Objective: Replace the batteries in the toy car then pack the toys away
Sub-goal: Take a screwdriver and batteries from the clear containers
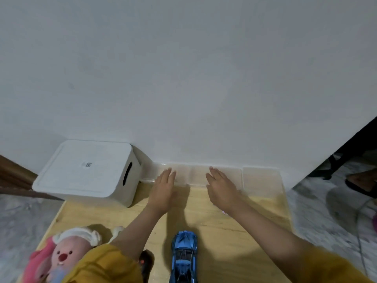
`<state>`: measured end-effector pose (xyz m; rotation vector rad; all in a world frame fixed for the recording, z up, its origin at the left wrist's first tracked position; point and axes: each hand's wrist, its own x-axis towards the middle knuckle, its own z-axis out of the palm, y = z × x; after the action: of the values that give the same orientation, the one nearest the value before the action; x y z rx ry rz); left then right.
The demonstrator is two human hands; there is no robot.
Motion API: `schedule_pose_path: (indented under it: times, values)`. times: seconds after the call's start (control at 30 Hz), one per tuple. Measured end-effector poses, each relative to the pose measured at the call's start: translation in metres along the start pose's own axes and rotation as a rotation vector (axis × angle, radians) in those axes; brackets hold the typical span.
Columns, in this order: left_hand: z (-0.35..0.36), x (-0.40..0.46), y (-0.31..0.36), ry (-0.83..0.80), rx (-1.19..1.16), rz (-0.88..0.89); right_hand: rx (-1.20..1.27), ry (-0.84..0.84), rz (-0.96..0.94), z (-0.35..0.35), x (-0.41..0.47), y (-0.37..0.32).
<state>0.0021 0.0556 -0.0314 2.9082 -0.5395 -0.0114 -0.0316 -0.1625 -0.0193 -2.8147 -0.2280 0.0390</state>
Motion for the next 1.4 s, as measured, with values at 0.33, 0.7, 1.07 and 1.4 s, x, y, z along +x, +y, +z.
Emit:
schedule_pose_path:
  times: [0.33,0.7,1.07,1.4]
  values:
    - [0.001,0.016,-0.063,-0.005,-0.280,-0.054,0.126,-0.064,-0.098,0.022,0.047,-0.074]
    - [0.015,0.030,-0.074,0.047,-0.422,-0.064,-0.066,-0.202,0.029,0.046,0.073,-0.095]
    - [0.019,0.033,-0.074,0.060,-0.415,-0.084,-0.232,-0.282,-0.013,0.040,0.082,-0.106]
    - [0.023,0.036,-0.074,0.068,-0.323,-0.053,-0.204,-0.226,-0.044,0.018,0.088,-0.109]
